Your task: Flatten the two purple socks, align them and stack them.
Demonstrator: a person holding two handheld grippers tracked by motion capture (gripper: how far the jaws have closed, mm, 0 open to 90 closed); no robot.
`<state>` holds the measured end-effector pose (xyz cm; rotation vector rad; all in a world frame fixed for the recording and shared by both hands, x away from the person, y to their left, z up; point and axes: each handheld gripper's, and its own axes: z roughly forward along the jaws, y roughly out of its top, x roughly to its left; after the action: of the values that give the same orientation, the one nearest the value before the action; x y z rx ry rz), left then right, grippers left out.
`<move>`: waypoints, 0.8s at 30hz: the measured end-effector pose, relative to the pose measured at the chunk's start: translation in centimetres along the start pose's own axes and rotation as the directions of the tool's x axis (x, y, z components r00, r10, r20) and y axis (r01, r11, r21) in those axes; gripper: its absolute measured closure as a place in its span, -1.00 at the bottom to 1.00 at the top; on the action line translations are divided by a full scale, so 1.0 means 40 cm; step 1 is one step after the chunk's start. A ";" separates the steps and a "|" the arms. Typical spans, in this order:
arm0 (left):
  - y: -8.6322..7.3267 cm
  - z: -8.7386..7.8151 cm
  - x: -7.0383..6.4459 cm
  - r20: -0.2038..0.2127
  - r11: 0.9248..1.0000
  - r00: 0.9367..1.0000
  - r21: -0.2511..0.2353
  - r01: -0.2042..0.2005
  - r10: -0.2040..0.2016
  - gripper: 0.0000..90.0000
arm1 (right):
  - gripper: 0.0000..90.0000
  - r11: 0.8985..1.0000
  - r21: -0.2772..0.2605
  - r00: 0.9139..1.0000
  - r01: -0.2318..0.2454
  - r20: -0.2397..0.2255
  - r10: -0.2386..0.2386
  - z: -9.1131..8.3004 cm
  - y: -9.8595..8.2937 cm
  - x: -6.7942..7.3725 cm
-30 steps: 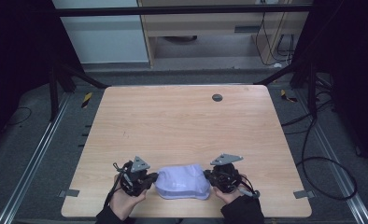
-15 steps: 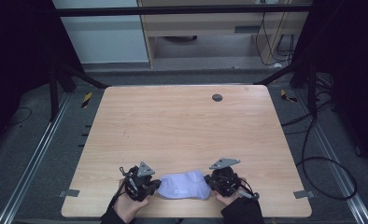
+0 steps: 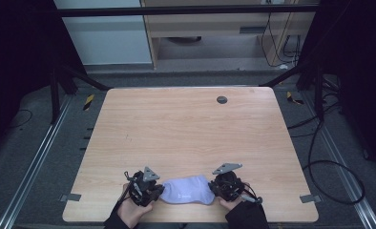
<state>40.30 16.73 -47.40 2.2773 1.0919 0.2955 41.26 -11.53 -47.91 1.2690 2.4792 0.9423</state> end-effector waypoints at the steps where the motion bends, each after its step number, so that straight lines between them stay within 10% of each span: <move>1: 0.000 0.000 0.002 -0.003 1.000 1.000 -0.012 0.004 -0.004 0.76 | 0.76 1.000 -0.001 1.000 -0.002 -0.004 0.002 0.001 -0.001 0.000; 11: 0.001 -0.019 0.035 -0.044 0.993 0.999 -0.118 0.016 -0.022 0.26 | 0.31 0.993 -0.122 1.000 -0.002 0.008 0.003 -0.018 -0.002 -0.035; 24: -0.020 -0.042 0.169 -0.120 0.963 0.985 -0.255 0.086 -0.120 -0.15 | -0.29 0.947 -0.306 0.982 -0.098 0.127 0.142 -0.056 -0.031 -0.179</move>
<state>43.38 23.00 -46.86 1.9949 1.1668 0.5204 43.81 -18.70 -47.69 1.3429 2.0723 1.1551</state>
